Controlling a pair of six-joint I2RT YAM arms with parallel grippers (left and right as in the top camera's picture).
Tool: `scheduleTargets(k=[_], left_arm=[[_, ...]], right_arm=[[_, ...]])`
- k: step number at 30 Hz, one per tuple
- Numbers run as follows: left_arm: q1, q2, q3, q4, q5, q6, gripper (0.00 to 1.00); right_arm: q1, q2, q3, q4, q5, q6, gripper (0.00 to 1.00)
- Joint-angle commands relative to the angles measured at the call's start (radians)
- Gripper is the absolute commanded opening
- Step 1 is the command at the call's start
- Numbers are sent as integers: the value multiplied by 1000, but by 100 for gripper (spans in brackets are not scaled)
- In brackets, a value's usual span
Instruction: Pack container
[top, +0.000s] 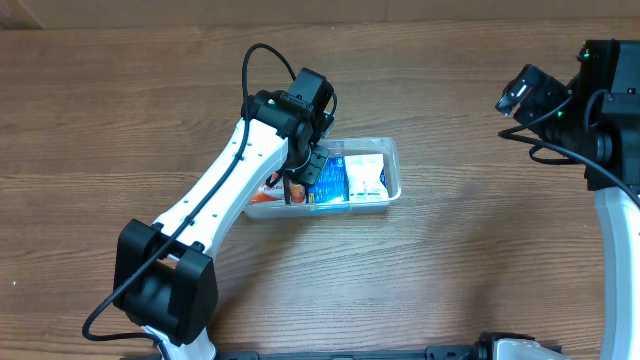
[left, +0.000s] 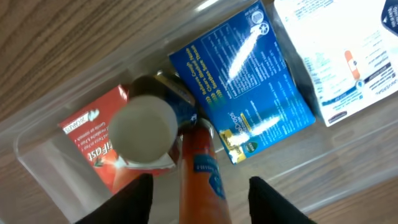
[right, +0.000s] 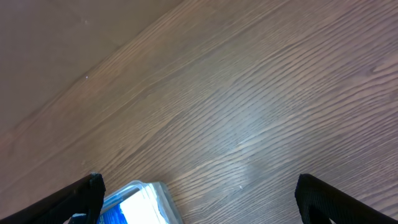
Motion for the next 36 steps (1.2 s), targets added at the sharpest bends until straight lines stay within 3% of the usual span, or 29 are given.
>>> scheduleTargets(k=[1, 5, 7, 9, 12, 13, 14, 18, 20, 36], left_arm=[[0, -45, 105, -62, -2, 0, 52], [14, -87, 293, -190, -8, -3, 56], [71, -126, 344, -265, -79, -72, 56], [207, -184, 352, -343, -137, -137, 57], [459, -248, 352, -413, -92, -161, 58], [539, -262, 352, -424, -64, -161, 64], [624, -269, 352, -431, -37, -161, 100], [745, -264, 341, -449, 27, -162, 100], [746, -262, 339, -417, 50, -217, 100], [746, -262, 339, -412, 49, -217, 100]], right_arm=[[-4, -14, 8, 6, -1, 0, 100], [-4, -14, 8, 6, -1, 0, 100], [-4, -14, 8, 6, -1, 0, 100], [-4, -14, 8, 6, -1, 0, 100], [-4, -14, 8, 6, -1, 0, 100], [-4, -14, 8, 6, -1, 0, 100], [-4, -14, 8, 6, -1, 0, 100], [-4, -14, 8, 6, -1, 0, 100], [-4, -14, 8, 6, -1, 0, 100], [-4, -14, 8, -32, 18, -10, 100]])
